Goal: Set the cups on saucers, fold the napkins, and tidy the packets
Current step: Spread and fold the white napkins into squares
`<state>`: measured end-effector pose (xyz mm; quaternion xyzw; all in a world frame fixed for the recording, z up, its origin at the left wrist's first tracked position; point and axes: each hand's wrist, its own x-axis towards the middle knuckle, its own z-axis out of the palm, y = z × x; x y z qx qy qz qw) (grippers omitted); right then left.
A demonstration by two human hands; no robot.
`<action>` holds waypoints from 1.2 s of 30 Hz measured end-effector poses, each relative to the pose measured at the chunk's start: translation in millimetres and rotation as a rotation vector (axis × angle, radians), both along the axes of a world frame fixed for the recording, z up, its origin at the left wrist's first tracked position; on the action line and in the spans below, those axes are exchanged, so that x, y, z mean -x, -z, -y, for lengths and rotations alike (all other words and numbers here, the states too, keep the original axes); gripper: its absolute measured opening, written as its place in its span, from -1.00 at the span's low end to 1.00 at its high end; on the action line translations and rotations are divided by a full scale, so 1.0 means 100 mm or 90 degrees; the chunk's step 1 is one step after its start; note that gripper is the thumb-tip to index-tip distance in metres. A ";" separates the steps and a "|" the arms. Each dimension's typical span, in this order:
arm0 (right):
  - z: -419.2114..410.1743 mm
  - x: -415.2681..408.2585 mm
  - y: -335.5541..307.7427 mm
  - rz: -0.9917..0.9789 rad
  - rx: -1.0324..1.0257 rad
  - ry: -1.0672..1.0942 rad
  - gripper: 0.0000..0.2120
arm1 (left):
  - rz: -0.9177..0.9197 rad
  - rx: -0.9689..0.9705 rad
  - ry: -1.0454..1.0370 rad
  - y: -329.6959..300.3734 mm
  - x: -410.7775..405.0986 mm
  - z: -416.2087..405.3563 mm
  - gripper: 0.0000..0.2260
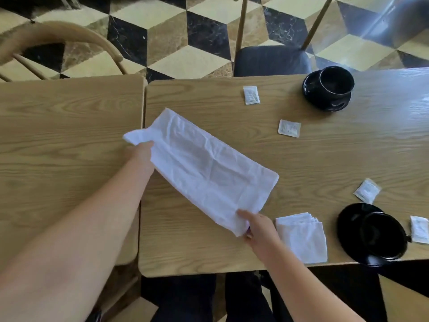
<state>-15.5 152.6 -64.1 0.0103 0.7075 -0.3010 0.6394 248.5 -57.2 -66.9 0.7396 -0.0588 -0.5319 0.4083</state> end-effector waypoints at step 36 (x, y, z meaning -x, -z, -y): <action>0.01 0.14 -0.30 -0.265 -0.091 -0.699 -0.75 | -0.093 -0.299 0.361 -0.17 0.25 -2.54 -0.76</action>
